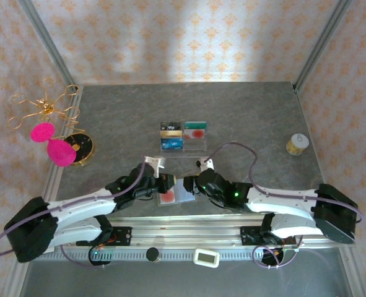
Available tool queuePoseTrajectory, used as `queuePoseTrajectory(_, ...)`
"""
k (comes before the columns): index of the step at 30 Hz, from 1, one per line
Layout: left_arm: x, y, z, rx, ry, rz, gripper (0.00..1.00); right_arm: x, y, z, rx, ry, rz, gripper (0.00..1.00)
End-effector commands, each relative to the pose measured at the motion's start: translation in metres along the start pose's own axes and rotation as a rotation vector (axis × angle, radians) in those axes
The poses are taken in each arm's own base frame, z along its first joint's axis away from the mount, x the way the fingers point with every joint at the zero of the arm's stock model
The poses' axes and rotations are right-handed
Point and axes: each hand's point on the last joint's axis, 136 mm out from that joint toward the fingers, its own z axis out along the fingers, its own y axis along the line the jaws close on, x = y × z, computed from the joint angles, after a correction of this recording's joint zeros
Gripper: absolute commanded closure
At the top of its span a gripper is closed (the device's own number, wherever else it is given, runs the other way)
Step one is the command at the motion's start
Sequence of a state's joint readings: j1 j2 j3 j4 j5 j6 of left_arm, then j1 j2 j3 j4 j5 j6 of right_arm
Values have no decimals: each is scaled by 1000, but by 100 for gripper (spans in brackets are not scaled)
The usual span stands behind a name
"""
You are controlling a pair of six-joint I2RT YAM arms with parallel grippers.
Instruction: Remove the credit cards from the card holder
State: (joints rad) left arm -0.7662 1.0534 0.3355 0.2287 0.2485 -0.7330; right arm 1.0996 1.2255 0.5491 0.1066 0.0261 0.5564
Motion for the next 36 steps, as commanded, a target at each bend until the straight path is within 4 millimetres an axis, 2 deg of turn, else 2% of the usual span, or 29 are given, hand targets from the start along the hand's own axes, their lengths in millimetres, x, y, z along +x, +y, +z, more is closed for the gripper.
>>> queuePoseTrajectory(1,13,42,-6,-121,10,-31,96,13,43,13,-187,140,-65,59)
queuePoseTrajectory(4,13,60,-13,-204,1,-36,93,32,57,31,-226,263,-108,55)
queuePoseTrajectory(6,9,71,-23,-246,-33,-53,81,40,55,42,-195,293,-140,55)
queuePoseTrajectory(8,4,74,-33,-243,-86,-68,70,45,48,50,-126,298,-184,55)
queuePoseTrajectory(10,-1,71,-40,-217,-132,-83,66,44,41,58,-63,296,-203,56)
queuePoseTrajectory(12,-2,62,-42,-152,-149,-92,68,43,39,61,-46,290,-203,57)
queuePoseTrajectory(16,2,45,-32,-51,-114,-84,87,39,41,64,-86,290,-149,71)
queuePoseTrajectory(19,6,41,-21,-51,-56,-57,100,41,45,65,-150,323,-89,71)
queuePoseTrajectory(21,9,36,-15,-40,-32,-45,100,43,47,66,-168,343,-74,70)
queuePoseTrajectory(24,13,37,-8,-42,-16,-38,100,47,39,68,-148,359,-38,69)
queuePoseTrajectory(28,22,50,-1,-97,20,-39,100,50,31,68,-167,373,18,63)
queuePoseTrajectory(36,45,84,-6,-230,83,-39,100,57,25,68,-148,393,18,65)
